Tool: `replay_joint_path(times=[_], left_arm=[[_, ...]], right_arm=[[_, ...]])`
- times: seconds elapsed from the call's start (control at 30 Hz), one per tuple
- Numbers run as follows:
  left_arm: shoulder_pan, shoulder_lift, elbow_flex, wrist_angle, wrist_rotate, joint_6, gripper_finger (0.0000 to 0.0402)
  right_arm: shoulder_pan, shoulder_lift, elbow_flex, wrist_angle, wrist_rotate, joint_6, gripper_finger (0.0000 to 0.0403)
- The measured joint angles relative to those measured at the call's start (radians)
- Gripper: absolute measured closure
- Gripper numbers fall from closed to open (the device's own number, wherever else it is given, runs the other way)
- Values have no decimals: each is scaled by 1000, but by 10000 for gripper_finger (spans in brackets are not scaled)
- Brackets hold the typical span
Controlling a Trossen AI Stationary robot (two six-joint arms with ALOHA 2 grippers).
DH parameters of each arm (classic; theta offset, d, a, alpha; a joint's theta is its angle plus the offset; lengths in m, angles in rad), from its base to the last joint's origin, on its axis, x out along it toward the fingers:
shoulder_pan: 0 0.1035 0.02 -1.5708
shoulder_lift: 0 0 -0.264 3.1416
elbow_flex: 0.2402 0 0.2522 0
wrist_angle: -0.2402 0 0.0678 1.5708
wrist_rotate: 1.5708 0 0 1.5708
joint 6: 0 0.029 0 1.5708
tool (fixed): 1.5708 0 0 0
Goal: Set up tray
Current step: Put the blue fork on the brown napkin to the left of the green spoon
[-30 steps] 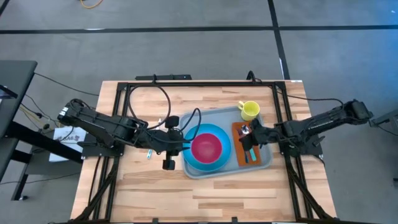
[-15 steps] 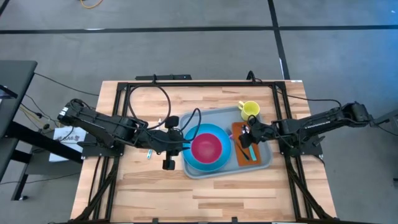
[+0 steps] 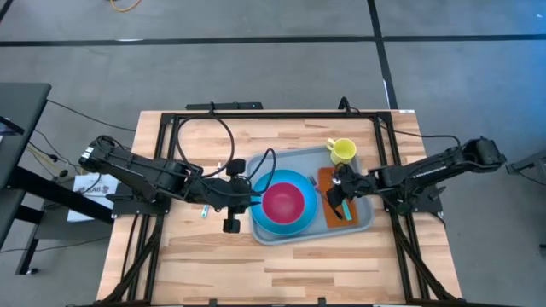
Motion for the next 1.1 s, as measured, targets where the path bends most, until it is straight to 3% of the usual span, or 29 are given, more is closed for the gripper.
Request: replay_joint_path(times=[0.23, 0.9, 1.1], left_arm=[[0, 0, 0, -8, 0, 0, 329], [0, 0, 0, -8, 0, 0, 329], [0, 0, 0, -8, 0, -1, 329]], right_arm=[[47, 123, 1, 227, 4, -96, 288], [77, 386, 98, 192, 108, -187, 292], [76, 396, 118, 162, 112, -183, 340]])
